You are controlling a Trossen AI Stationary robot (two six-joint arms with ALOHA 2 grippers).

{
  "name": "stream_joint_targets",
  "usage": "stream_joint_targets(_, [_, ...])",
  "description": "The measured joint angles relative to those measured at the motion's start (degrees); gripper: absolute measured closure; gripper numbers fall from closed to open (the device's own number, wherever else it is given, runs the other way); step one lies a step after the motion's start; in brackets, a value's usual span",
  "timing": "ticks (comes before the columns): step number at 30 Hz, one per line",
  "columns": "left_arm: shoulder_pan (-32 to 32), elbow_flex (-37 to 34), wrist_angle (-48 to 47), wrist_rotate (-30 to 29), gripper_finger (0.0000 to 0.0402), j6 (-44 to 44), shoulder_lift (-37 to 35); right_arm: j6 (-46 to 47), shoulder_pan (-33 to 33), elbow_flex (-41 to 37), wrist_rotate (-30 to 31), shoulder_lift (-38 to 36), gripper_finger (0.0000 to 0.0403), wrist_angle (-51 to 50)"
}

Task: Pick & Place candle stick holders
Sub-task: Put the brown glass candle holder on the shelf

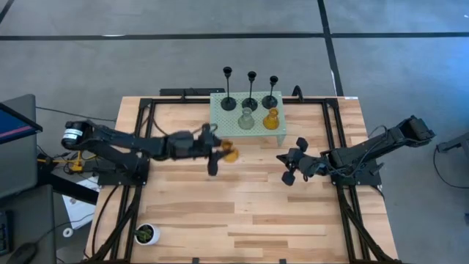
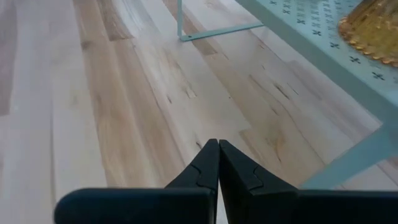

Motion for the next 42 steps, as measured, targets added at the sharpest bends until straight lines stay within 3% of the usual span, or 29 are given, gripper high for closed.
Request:
stream_joint_targets(5, [7.1, 4.0, -2.2, 0.1, 0.0271, 1.8, 0.9, 0.0, 0.5, 0.0, -0.2, 0.0, 0.0403, -0.1])
stream_joint_targets(14, [14.5, 5.2, -4.5, -6.9, 0.0270, 1.9, 1.2, -0.4, 0.8, 0.0, -0.2, 0.0, 0.0403, -0.1])
stream_joint_targets(20, [15.6, 5.2, -4.5, -7.1, 0.0270, 1.7, 4.2, -0.6, 0.6, 0.0, -0.1, 0.0, 0.0403, -0.1])
stream_joint_targets(30, [15.6, 5.2, -3.2, -12.9, 0.0270, 1.3, 9.6, -0.6, 0.6, 0.0, 0.0, 0.0, 0.0403, -0.1])
stream_joint_targets(42, [15.6, 5.3, -0.3, -13.1, 0.0270, -0.1, 11.7, -0.6, 0.6, 0.0, 0.0, 0.0, 0.0403, -0.1])
